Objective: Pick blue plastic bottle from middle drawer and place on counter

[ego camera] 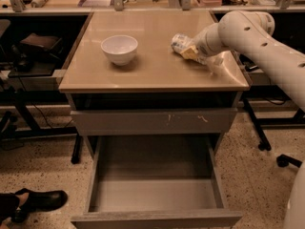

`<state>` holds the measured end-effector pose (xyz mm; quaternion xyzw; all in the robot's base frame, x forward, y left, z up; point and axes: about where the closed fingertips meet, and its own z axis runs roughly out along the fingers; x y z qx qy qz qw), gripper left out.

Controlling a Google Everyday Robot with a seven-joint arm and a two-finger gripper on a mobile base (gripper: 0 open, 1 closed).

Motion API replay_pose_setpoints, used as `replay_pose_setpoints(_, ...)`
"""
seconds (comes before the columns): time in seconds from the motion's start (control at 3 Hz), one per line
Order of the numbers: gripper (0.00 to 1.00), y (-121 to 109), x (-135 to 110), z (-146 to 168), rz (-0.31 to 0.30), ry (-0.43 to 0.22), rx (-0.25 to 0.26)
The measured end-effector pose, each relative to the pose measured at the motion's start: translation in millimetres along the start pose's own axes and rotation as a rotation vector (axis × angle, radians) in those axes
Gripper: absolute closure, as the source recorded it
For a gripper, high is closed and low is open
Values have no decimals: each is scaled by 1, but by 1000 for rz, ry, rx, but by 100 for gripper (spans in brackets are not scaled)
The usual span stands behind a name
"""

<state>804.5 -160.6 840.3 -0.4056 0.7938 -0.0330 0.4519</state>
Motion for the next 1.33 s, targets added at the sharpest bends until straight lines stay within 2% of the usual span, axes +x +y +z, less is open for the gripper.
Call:
replay_pose_setpoints(0.67, 11, 0, 0, 0, 0, 0, 0)
replay_pose_setpoints(1.0, 0, 0, 0, 0, 0, 0, 0)
replay_pose_setpoints(1.33, 0, 0, 0, 0, 0, 0, 0)
